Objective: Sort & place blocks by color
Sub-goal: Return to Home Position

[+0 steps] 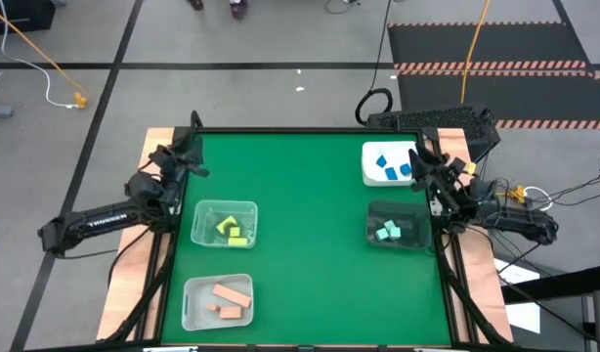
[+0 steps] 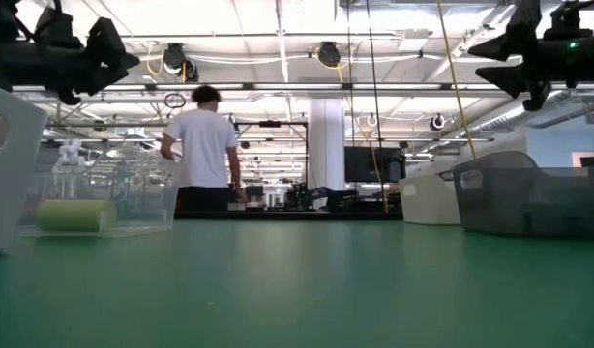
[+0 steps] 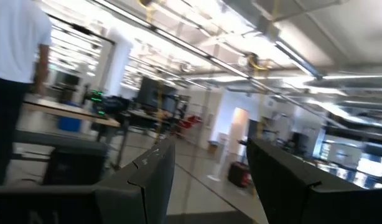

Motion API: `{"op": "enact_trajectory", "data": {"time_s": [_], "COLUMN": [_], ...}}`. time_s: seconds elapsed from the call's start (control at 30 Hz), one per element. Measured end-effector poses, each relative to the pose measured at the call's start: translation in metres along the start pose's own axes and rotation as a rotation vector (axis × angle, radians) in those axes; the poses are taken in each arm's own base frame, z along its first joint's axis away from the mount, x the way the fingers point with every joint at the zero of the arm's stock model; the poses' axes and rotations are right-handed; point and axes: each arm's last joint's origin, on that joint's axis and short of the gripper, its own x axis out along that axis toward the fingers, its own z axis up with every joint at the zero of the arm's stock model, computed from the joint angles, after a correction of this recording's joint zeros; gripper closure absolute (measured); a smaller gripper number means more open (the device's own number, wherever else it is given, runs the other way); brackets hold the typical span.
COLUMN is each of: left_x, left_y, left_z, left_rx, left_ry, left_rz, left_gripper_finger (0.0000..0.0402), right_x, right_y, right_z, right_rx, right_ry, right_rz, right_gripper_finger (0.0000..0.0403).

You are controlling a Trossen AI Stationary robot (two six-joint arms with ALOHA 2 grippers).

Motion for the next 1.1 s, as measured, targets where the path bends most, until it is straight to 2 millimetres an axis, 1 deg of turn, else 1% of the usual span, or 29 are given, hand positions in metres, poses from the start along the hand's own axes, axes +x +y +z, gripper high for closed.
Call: {"op": "enact_trajectory", "data": {"time_s": [0.23, 0.57, 0.77, 0.83, 0.93, 1.1], "left_x": [0.005, 0.000, -0.005, -0.007, -0.009, -0.008], "left_y": [0.015, 0.032, 0.034, 0.035, 0.035, 0.035], "left_z": [0.003, 0.020, 0.028, 0.030, 0.032, 0.032], "left_rx": [0.059, 0.076, 0.065, 0.058, 0.049, 0.050], "left_ry": [-0.048, -0.202, -0.272, -0.289, -0.308, -0.306], "left_rz": [0.140, 0.276, 0.298, 0.296, 0.294, 0.294], "left_gripper_finger": [0.0202, 0.0202, 0.0202, 0.0201, 0.0201, 0.0202], "right_x": [0.005, 0.009, 0.009, 0.009, 0.009, 0.009], "right_y": [-0.012, -0.030, -0.036, -0.037, -0.038, -0.038], "right_z": [0.004, 0.011, 0.015, 0.016, 0.013, 0.013], "right_rx": [-0.064, -0.151, -0.185, -0.183, -0.198, -0.197], "right_ry": [-0.071, -0.172, -0.215, -0.229, -0.202, -0.206], "right_rz": [-0.139, -0.331, -0.407, -0.412, -0.424, -0.423], "right_gripper_finger": [0.0180, 0.0180, 0.0180, 0.0180, 0.0180, 0.0180]}}
